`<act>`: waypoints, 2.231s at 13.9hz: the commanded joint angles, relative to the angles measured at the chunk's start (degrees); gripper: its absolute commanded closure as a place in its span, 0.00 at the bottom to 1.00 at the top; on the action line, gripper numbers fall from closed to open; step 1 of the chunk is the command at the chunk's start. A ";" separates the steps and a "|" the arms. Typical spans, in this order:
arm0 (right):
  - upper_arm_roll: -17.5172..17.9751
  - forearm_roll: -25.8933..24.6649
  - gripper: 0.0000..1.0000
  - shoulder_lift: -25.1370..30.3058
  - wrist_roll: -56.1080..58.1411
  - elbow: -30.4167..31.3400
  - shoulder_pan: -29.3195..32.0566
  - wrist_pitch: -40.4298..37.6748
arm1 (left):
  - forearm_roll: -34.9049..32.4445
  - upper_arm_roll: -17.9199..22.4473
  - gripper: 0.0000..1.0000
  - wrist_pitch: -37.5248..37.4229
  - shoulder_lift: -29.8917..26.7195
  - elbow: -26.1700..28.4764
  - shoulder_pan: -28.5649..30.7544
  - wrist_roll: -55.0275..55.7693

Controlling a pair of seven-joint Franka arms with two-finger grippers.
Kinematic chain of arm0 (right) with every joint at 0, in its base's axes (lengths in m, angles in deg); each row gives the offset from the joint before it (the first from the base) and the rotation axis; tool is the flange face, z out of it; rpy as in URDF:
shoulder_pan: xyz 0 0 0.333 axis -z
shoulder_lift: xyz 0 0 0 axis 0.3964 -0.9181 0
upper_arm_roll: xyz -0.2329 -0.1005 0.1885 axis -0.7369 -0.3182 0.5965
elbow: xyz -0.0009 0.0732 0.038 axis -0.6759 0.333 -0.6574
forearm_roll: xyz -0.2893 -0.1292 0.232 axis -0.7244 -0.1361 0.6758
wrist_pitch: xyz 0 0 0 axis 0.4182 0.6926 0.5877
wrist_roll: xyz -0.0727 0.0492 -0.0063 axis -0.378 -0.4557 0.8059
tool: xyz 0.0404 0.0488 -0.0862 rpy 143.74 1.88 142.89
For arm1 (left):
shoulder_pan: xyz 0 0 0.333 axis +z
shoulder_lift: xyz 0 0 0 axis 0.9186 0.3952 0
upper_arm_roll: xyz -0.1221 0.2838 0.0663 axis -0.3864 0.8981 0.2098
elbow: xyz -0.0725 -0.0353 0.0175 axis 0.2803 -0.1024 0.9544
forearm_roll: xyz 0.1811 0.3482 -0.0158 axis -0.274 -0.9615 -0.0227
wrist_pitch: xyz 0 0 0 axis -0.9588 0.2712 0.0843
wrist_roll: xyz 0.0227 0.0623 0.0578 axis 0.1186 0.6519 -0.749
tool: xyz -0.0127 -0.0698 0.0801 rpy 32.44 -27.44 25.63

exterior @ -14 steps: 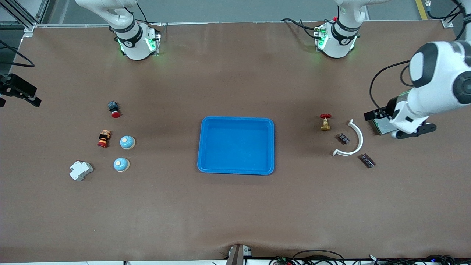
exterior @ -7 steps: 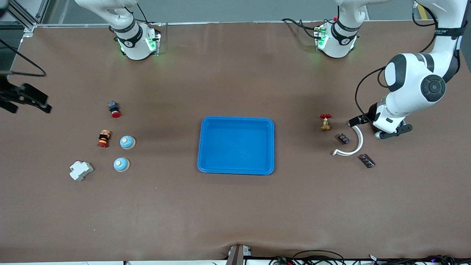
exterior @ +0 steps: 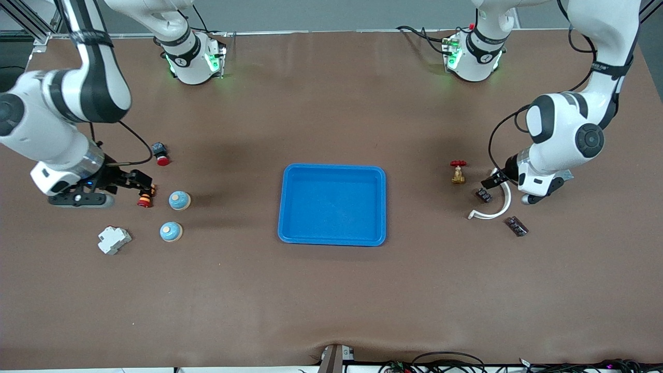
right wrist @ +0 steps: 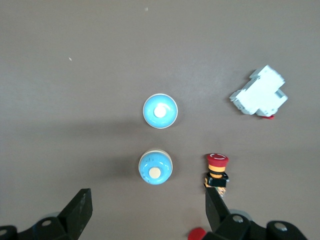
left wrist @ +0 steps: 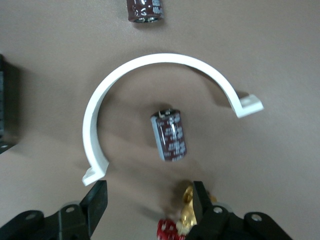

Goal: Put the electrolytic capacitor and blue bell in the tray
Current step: 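Grasp the capacitor with the left gripper while the right gripper grasps a bell, then carry the capacitor and the blue bell into the blue tray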

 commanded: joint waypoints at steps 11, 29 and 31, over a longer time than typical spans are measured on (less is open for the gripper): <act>-0.19 -0.61 0.00 -16.23 -1.06 9.19 -1.96 27.62 | -0.77 -0.32 0.69 6.17 9.34 -4.45 0.19 1.53; 0.42 0.00 1.00 -17.31 1.86 3.94 -2.74 12.50 | -2.25 -12.54 1.00 -8.51 15.12 -30.00 -16.93 56.59; 0.69 0.09 1.00 -15.90 -7.33 -1.33 -6.59 2.11 | -6.20 -12.71 1.00 -8.42 18.81 -34.32 -19.40 64.60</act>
